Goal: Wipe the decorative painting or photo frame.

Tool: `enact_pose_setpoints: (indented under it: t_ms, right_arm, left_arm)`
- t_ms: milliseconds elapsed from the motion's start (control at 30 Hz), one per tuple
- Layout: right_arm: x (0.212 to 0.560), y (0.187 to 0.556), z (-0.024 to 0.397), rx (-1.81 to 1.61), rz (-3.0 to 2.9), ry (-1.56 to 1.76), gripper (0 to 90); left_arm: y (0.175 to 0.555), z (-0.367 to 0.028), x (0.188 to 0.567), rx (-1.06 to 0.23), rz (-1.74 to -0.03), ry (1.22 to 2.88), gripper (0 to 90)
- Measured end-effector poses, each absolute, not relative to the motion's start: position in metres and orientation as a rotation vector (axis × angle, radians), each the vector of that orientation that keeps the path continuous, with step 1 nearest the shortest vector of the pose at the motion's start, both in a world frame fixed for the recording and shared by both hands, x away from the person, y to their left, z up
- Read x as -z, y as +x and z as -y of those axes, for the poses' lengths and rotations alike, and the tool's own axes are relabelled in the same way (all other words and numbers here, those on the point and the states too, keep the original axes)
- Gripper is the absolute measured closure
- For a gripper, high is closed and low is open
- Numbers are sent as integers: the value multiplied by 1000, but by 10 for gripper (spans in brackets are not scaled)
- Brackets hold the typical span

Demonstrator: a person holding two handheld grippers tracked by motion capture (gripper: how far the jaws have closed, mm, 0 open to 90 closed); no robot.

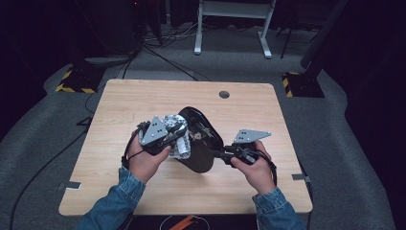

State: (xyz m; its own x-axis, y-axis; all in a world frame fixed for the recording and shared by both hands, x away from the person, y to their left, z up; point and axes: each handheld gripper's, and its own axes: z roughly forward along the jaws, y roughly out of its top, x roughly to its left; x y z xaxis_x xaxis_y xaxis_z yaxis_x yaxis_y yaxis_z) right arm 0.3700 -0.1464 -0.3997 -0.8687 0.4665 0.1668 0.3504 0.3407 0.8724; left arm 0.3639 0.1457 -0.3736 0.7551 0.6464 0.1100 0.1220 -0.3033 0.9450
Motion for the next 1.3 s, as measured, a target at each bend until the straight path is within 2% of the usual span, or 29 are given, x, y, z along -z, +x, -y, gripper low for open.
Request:
enact_pose_setpoints:
  t_ms: [600, 1300]
  right_arm:
    - [398, 370, 145, -1531, -2489, 762, 788]
    - [396, 369, 143, -1514, -2494, 742, 779]
  left_arm:
    - [358, -114, 344, -615, -455, 1827, 791]
    - [373, -141, 349, -665, -544, 1806, 795]
